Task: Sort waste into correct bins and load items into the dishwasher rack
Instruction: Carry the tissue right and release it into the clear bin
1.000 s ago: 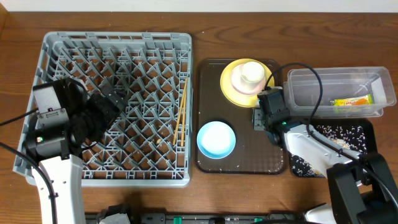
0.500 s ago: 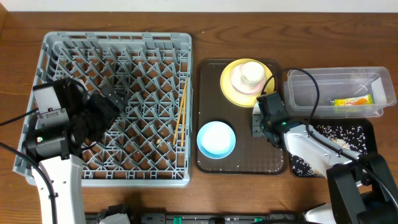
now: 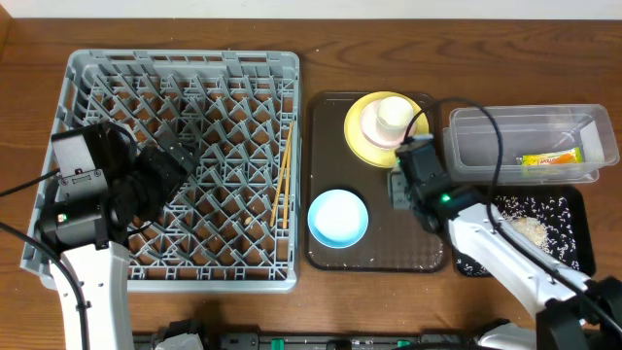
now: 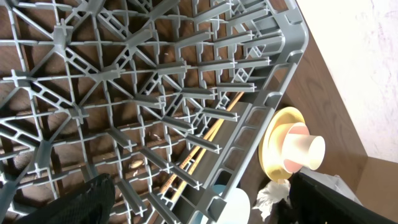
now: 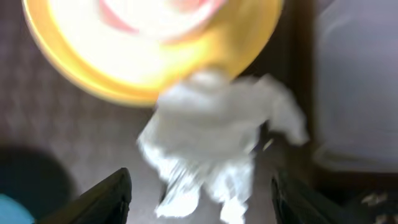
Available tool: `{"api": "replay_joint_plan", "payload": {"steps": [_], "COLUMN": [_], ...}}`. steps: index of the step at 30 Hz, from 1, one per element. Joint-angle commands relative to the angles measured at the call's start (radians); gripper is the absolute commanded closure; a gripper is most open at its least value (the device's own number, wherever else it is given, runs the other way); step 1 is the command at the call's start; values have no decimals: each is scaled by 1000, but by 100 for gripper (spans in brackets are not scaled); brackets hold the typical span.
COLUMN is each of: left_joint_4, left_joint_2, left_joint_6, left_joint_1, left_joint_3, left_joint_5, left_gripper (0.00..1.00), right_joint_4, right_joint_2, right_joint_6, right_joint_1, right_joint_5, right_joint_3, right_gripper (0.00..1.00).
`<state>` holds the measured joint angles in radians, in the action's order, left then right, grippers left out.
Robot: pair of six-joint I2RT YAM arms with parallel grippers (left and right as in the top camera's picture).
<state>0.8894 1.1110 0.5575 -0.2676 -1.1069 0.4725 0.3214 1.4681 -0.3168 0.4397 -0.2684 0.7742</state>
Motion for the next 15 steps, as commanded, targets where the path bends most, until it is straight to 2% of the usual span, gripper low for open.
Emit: {"api": "replay_joint_plan", "payload": {"steps": [1,6,10,13,15], "left_joint_4": [1,1,1,1,1], "left_joint_2": [1,1,1,1,1], "left_joint_6": [2,2,2,2,2], "left_joint_1": [-5,-5,-5,-5,-5], "left_joint_3": [-16,-16,-16,-16,-16], "left_joint_5": [9,9,9,9,9], "left_gripper": [9,9,9,9,9], "right_joint_4": [-39,-154,-208,-200,-182], "right_joint_2": [38,165,253,278,277], "right_joint_6": [39,58,65,72,71], "right_joint_1": [-38,-77,-97,-98,-94], "right_joint_5": [-71,-71,-36,28,58], "right_joint_3": [8,8,8,8,8], "right_gripper": [27,20,20,32,50]}}
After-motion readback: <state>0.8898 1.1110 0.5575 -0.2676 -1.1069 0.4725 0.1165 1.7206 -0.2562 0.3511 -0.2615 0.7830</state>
